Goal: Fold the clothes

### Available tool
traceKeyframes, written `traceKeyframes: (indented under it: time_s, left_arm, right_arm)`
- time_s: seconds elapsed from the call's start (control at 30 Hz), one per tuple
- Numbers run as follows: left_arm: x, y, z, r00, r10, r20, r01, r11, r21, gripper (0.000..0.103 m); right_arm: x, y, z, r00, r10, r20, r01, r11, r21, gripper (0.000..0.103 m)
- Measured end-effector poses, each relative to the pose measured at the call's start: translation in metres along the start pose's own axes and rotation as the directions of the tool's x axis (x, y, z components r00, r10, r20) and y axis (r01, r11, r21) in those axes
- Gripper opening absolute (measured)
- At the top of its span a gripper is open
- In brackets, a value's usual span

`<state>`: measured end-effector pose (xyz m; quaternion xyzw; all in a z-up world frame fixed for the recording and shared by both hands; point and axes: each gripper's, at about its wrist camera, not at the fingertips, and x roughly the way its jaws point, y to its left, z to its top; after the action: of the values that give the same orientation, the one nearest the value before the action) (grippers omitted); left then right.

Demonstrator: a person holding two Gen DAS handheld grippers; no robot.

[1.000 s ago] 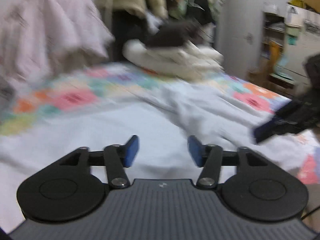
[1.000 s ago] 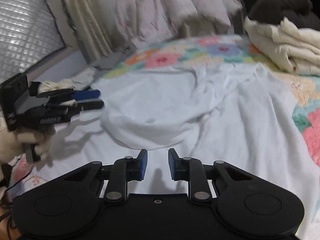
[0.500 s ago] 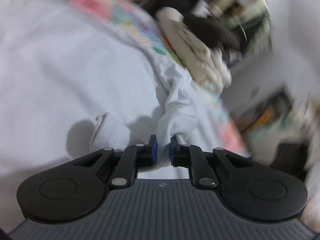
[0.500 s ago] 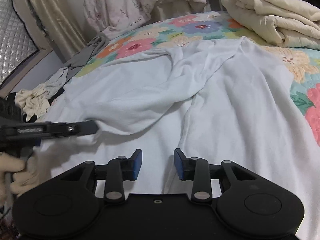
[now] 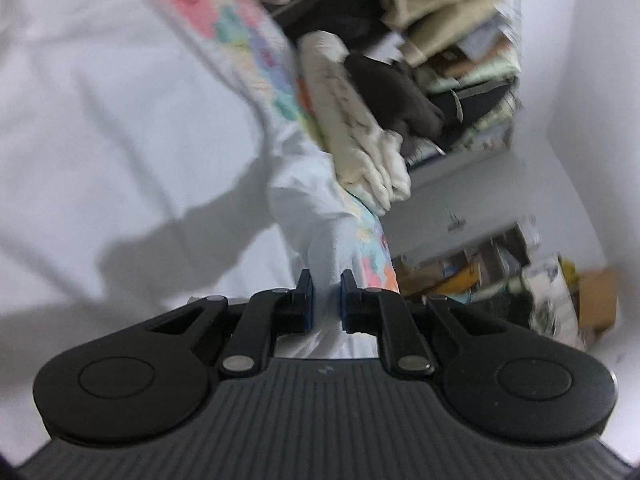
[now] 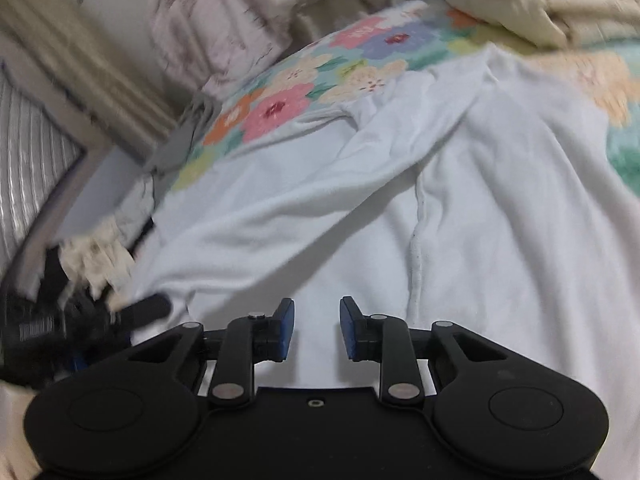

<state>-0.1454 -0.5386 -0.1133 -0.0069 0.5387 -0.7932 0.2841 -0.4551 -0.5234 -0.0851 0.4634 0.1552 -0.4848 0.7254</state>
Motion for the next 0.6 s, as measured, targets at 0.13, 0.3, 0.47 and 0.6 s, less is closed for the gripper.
traceKeyframes:
  time_s: [0.13,0.3,0.47,0.6]
  left_arm:
    - [-0.007,-0.008,-0.016,0.999,-0.033,0.008,0.033,0.999,-0.003,0.012]
    - [0.019,-0.024,-0.027,0.998,0.032,-0.051,-0.025,0.991,0.129,0.012]
    - [0.017,-0.018,-0.029,0.993,0.025,-0.116,-0.012,0.994,0.11,0.037]
    - [-0.012,-0.009,-0.016,0.994,0.093,-0.061,-0.083,0.987,0.14,0.043]
  right_arm:
    - [0.0,0.022,-0.006,0.968,-0.25,-0.019,0.239,0.944,-0.227,0.034]
    - [-0.003,-0.004,0.0,0.99,-0.142,0.002,0.142,0.99,-0.006,0.037]
    - [0.01,-0.006,0.003,0.996,0.089,-0.017,-0.087,0.991,0.105,0.04]
    - [0.024,0.011,0.005,0.985,0.169,-0.044,-0.164,0.981,0.101,0.04]
